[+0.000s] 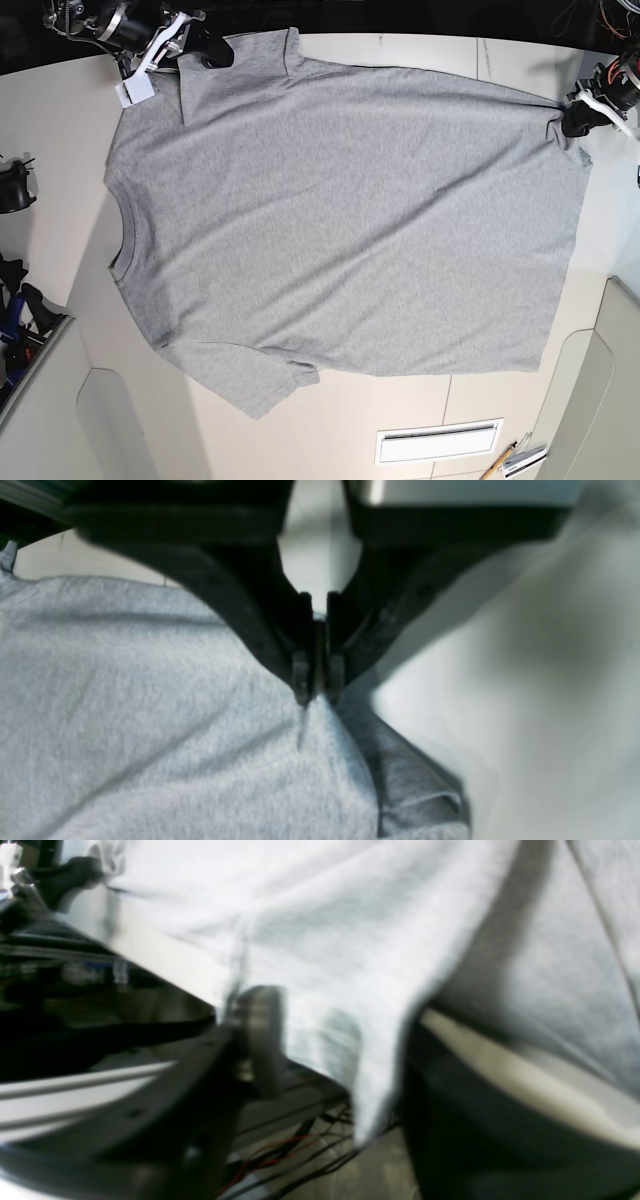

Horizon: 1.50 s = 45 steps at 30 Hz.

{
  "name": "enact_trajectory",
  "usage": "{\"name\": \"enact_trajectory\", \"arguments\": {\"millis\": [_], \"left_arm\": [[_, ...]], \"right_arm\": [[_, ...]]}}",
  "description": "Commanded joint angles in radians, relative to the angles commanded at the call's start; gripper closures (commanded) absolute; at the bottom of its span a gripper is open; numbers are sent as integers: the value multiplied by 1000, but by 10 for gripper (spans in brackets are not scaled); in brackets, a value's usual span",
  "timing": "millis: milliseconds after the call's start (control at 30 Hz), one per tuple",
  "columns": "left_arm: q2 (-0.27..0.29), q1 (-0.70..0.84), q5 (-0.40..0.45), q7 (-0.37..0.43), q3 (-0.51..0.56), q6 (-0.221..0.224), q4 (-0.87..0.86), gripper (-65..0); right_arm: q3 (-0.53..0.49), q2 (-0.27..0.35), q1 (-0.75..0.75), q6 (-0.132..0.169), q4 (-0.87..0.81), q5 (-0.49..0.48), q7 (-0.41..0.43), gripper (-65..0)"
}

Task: Fold the T-shirt properly
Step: 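Lift the grasped edge and pull it across the shirt body, then lay the folded edge flat and adjust grips along it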

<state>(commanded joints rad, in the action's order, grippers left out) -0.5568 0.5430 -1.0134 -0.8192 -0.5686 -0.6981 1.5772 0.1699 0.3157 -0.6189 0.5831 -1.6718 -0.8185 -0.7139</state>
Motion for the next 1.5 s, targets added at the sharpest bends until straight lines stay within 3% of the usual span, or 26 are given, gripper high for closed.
{"name": "enact_trajectory", "arguments": {"millis": [33,67,233,367,567,833,1167,1333,1500], "left_arm": [[0,0,0,0,0,0,0,0],[0,0,0,0,0,0,0,0],[-1,0,0,-2,0,0,0,0],[-3,0,0,-2,0,0,0,0],[-43,-14,-60,-16,-2,0,0,0],[-61,-57,-61,-16,-2,0,0,0],[-61,-178,20,-12,-2,0,0,0],[-61,-180,143,113,-2,0,-2,0],[-58,-181,180,166,-2,0,-16,0]], "right_arm": [[0,0,7,0,0,-1,0,-10],[0,0,18,0,0,0,-2,0],[7,0,86,2,-28,-2,-24,0],[18,0,97,8,-143,-8,-33,0],[21,0,98,8,-266,0,-34,0],[25,0,273,8,-276,45,-35,0],[24,1,525,8,-118,59,-35,0],[24,3,620,8,-21,59,-35,0],[-3,3,676,8,55,59,-35,0]]}}
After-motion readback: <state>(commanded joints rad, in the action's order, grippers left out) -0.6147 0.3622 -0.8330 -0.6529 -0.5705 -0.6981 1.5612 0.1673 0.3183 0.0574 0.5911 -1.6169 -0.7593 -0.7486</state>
